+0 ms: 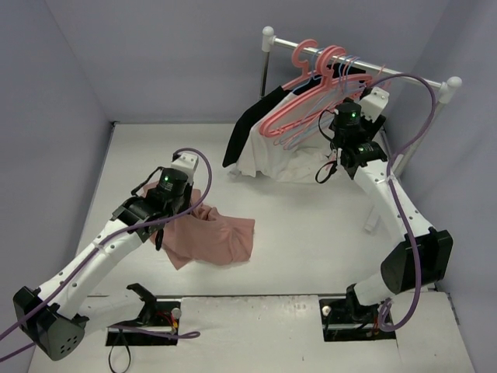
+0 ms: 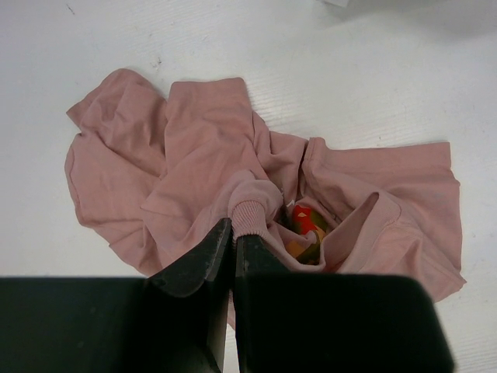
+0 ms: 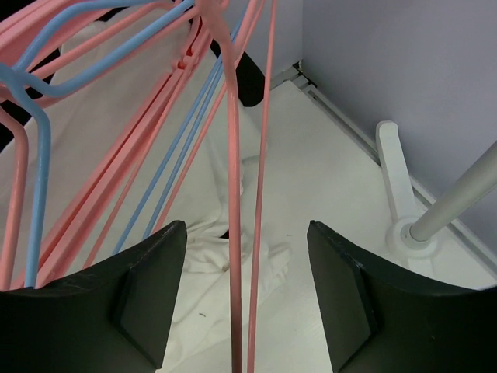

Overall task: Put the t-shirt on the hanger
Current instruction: Pick up the hanger from the clothesline, then place the T-shirt on the hanger.

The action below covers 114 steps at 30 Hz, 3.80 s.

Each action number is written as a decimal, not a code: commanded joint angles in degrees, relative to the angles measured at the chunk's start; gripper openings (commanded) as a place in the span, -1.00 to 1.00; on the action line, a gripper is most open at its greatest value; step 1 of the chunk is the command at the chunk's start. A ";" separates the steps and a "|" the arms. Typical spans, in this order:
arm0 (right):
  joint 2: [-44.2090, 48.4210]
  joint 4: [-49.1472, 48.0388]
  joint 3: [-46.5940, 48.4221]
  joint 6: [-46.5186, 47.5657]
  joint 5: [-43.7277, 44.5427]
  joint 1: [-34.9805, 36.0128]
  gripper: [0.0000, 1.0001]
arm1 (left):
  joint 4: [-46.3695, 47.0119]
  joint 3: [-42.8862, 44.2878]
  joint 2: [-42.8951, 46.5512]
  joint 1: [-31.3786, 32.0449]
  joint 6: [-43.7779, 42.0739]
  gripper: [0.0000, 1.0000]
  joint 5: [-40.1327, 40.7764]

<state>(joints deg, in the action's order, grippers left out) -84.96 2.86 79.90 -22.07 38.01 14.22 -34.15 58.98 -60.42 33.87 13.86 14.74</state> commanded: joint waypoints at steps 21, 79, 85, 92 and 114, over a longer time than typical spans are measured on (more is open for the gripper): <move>13.09 -3.04 -3.24 7.39 -1.26 -0.42 -1.00 | 1.35 1.89 -0.80 0.23 -0.68 -1.00 -0.45; 35.47 6.39 -24.48 20.46 -85.55 22.94 -1.00 | -13.48 6.28 1.80 0.32 14.80 -1.00 9.09; 31.99 4.61 -21.45 21.32 -84.30 25.18 -1.00 | -13.46 7.58 1.14 0.23 14.90 -1.00 8.99; 30.11 -0.62 -23.34 20.93 -83.31 26.78 -1.00 | -13.41 7.94 0.41 0.23 15.02 -1.00 6.49; 26.33 -29.58 -28.71 23.79 -76.63 29.90 -1.00 | -16.20 23.50 1.50 0.24 10.23 -1.00 -0.25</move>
<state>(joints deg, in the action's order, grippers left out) -59.88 -10.29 51.40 0.47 -40.51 43.68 -51.65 74.58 -58.17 33.91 26.90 14.37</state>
